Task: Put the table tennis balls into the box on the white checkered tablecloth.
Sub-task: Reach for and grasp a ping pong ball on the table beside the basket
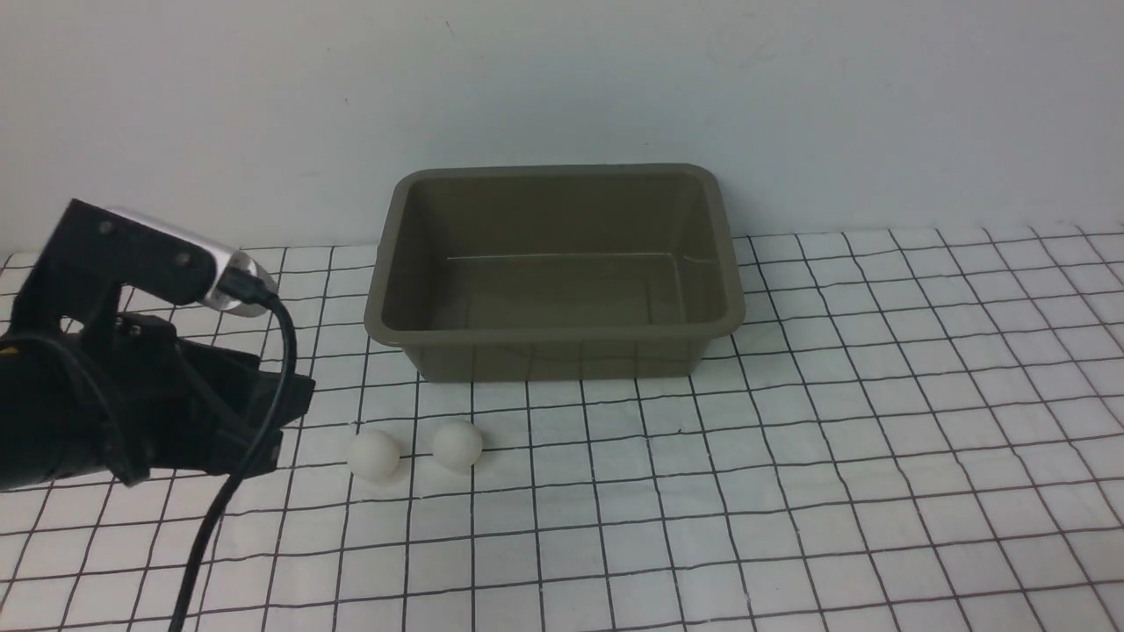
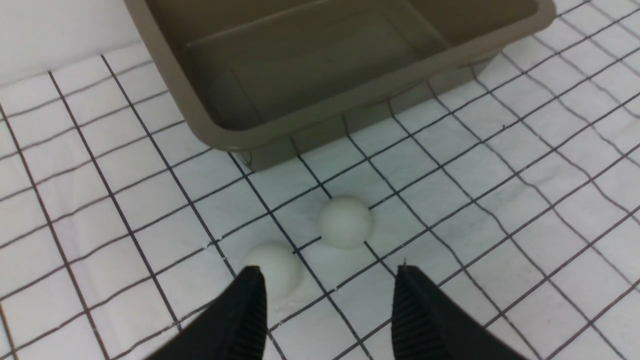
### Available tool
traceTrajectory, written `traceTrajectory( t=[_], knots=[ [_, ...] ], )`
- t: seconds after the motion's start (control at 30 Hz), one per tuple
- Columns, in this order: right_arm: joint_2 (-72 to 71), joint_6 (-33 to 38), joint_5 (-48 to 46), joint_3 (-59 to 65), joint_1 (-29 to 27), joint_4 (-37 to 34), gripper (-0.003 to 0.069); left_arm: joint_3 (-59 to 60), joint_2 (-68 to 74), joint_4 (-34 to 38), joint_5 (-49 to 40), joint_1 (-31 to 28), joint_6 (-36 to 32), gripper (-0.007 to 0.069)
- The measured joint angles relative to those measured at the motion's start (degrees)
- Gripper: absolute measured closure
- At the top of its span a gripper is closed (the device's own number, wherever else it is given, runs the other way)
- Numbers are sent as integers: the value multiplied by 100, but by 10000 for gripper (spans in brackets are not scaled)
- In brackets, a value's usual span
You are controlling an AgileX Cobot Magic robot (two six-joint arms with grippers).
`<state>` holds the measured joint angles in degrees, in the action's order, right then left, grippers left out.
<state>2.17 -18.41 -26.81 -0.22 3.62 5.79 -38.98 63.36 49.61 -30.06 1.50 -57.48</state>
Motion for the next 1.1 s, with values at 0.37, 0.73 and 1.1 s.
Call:
traceTrajectory(
  t=[0.37,0.73,1.1],
  knots=[
    [0,0,0,0,0,0,239,-63,1038,-18,300,0,-343,289],
    [0,0,0,0,0,0,239,-660,2142,-13,385,0,-381,165],
    [0,0,0,0,0,0,239,-932,2833,-13,601,288,-364,132]
  ],
)
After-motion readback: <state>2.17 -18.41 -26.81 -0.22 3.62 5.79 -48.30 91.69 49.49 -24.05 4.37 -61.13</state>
